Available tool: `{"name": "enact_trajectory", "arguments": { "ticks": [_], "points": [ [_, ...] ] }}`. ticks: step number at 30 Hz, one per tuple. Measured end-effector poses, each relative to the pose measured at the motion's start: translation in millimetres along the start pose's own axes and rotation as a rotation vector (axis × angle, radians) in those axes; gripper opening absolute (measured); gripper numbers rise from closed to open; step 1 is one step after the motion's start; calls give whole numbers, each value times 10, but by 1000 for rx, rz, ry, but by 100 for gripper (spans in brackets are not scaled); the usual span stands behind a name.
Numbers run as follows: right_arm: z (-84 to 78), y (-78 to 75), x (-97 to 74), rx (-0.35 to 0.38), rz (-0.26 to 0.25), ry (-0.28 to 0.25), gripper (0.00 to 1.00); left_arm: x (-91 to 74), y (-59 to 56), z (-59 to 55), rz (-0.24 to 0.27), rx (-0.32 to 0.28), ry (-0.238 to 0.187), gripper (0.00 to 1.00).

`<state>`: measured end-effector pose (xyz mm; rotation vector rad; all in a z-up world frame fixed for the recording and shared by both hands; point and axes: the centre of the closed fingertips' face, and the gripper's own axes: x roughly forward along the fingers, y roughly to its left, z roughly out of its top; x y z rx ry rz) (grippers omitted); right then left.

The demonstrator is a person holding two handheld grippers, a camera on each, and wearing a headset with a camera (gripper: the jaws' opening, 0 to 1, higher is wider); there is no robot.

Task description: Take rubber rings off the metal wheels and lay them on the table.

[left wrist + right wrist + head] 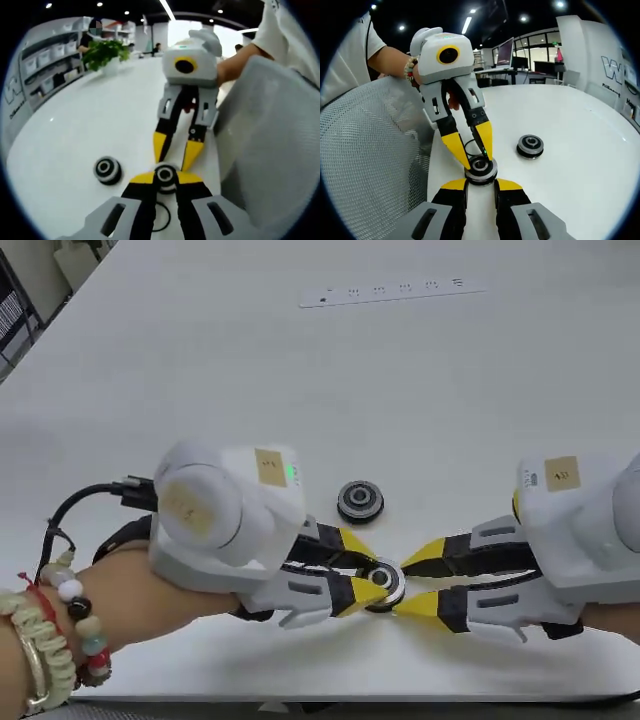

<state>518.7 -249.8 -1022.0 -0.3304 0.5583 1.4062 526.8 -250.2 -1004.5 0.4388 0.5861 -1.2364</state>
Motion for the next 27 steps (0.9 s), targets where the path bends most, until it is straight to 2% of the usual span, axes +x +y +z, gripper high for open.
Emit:
{"name": "enact_trajectory", "arguments": {
  "ticks": [3, 5, 8, 14, 16, 18, 22, 24, 27],
  "points": [
    [0, -2, -3, 9, 0, -3, 18, -3, -8, 4, 2, -18, -8, 15],
    [-2, -3, -5, 14, -1, -4, 18, -7, -23, 3, 5, -5, -14, 14],
    [-6, -5, -12, 36, -2, -6, 17, -9, -24, 9, 3, -19, -16, 14],
    [-3, -14, -23, 37, -11, -9, 13, -10, -32, 10, 0, -16, -19, 14],
    [-7, -15, -30, 35, -13, -6, 11, -10, -30, 8, 0, -16, -21, 14],
    [-28, -38, -45, 23, -31, 3, 1, -10, -31, 7, 1, -16, -23, 14],
    [-32, -27, -40, 80, -20, -1, 6, -9, -32, 5, 1, -13, -26, 14],
    [-24, -15, -35, 69, -22, -4, 14, -7, -34, 4, -1, -10, -27, 14],
    [-24, 13, -22, 53, -18, 0, 13, -8, -32, 3, -1, -8, -26, 14]
  ]
}}
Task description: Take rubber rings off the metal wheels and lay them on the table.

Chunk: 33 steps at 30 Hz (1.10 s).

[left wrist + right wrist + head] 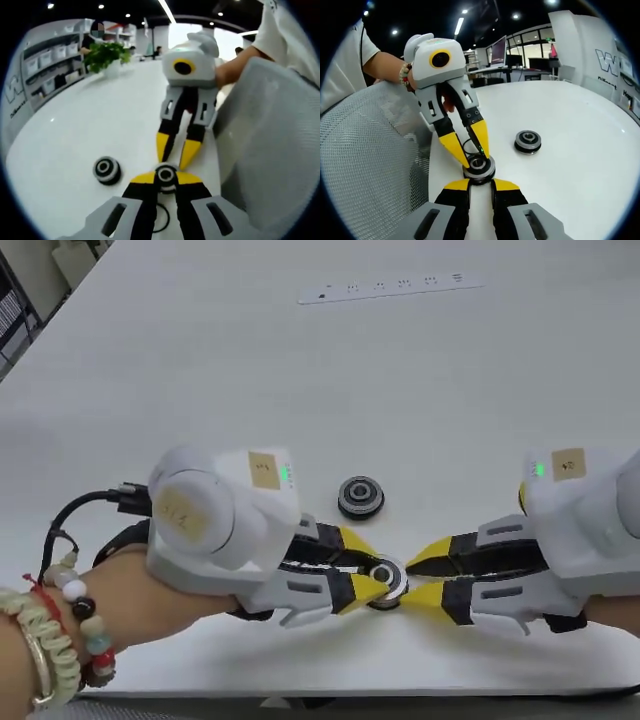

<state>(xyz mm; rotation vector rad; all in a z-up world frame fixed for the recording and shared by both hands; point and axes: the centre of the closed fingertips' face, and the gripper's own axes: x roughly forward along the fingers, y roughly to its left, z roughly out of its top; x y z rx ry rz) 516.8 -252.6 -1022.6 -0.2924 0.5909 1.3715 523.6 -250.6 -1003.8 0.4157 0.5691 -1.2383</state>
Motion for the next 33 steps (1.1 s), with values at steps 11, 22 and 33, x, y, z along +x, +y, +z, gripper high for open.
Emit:
{"name": "enact_trajectory", "arguments": {
  "ticks": [11, 22, 33],
  "points": [
    [-28, -29, -13, -91, -23, 10, 0, 0, 2, -6, 3, 12, -3, 14],
    [-23, -76, -27, 244, -27, -39, 0, 0, 10, -11, 8, 18, -12, 13],
    [105, -97, -110, 545, 49, -192, 0, 1, 15, -11, 7, 19, -19, 13]
  ]
}}
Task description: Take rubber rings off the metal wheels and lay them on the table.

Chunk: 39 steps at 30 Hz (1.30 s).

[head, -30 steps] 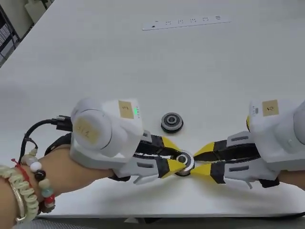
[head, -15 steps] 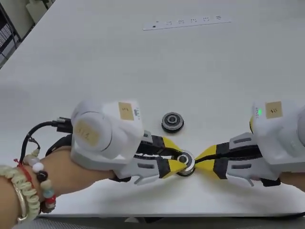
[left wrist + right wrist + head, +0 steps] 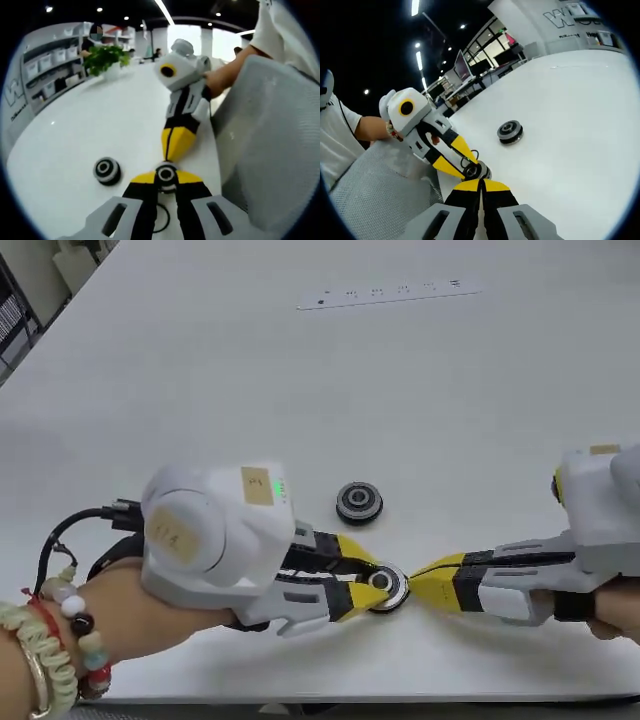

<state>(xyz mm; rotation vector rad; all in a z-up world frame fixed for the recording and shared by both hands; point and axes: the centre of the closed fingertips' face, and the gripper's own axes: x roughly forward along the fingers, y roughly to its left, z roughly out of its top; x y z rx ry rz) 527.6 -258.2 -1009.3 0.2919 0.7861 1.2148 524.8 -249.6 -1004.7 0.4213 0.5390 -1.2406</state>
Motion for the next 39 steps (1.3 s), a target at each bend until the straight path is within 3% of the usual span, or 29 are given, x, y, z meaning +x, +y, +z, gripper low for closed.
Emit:
{"name": "enact_trajectory", "arguments": {
  "ticks": [6, 17, 22, 23, 24, 26, 29, 31, 36, 39],
  "points": [
    [30, 61, 21, 71, 32, -9, 0, 1, 4, -2, -2, -1, 4, 13],
    [47, 133, 60, 17, 45, 7, 0, -12, 2, -6, 4, 4, 13, 13],
    [108, 239, 101, 0, 84, -15, 0, -12, -1, -5, 1, 5, 11, 13],
    [149, 321, 106, -14, 134, -32, 0, -10, 0, -3, 1, 4, 11, 13],
    [176, 315, 106, 0, 116, -30, 0, -10, 1, -3, 2, 3, 11, 13],
    [117, 229, 108, -89, 64, 16, 0, -9, 2, -2, 6, -2, 11, 13],
    [129, 272, 106, -59, 85, 8, 0, -5, 0, 2, 11, -2, 24, 13],
    [113, 225, 101, -90, 55, 24, 0, -2, 5, 7, 10, -8, 34, 13],
    [95, 163, 73, -75, 38, 32, 0, -49, 9, -12, -17, -49, 60, 15],
    [114, 142, 53, -78, 30, 28, 0, -136, 23, 27, -22, -46, 47, 18]
  ]
}}
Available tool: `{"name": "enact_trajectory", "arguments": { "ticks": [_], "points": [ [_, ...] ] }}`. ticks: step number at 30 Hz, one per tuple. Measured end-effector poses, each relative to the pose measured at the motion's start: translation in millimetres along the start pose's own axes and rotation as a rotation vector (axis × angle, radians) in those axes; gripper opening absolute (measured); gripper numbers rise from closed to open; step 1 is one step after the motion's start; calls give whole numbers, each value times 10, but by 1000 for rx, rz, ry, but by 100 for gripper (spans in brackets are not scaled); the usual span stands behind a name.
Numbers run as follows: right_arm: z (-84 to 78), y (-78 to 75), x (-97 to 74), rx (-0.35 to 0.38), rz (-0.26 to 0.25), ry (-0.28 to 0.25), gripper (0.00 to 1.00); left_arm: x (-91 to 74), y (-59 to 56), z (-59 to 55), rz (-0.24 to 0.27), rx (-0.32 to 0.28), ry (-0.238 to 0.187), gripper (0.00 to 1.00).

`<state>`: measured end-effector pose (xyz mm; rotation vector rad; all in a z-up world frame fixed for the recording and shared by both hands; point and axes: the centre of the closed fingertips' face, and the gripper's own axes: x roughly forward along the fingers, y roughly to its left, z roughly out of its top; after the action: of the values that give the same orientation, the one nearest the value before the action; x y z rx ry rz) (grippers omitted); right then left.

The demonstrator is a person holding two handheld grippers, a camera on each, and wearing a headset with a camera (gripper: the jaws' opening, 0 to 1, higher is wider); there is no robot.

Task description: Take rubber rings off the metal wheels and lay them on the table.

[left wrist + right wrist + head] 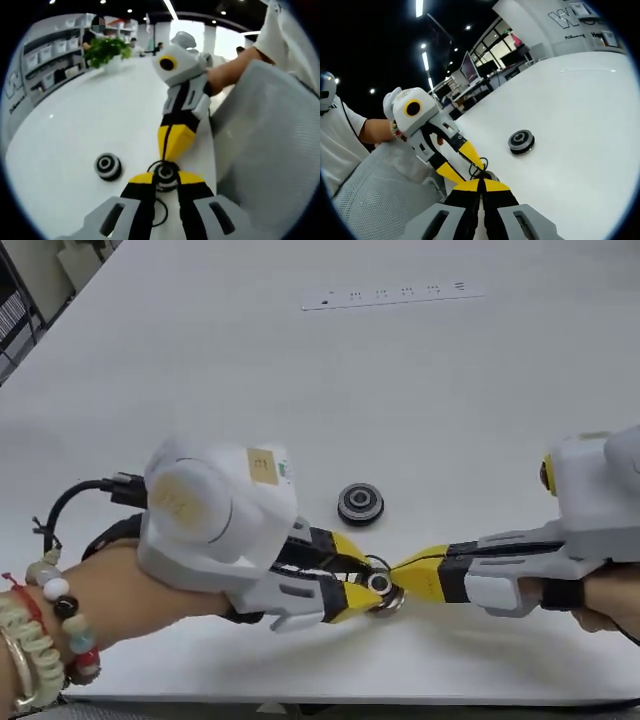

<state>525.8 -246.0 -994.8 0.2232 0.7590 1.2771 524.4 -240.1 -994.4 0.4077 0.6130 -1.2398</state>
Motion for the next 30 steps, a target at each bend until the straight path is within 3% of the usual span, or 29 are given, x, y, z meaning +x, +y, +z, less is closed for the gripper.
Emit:
{"name": "enact_trajectory", "arguments": {
  "ticks": [5, 8, 12, 20, 23, 30],
  "points": [
    [71, -12, -16, -6, -2, -9, 0, -210, 54, 102, 7, -24, -39, 28],
    [115, -15, -7, -17, -3, -9, 0, -356, 119, 70, 58, -17, -23, 33],
    [170, -3, 25, -35, 2, -3, 0, -535, 173, 56, 102, -27, -37, 40],
    [294, 51, 152, -60, 32, 1, 0, -878, 206, -103, 153, -64, -29, 47],
    [279, 74, 232, -78, 45, 27, 0, -966, 208, -148, 167, -88, -30, 49],
    [244, 107, 381, -110, 66, 74, 0, -1107, 194, -152, 199, -97, -43, 52]
  ]
}}
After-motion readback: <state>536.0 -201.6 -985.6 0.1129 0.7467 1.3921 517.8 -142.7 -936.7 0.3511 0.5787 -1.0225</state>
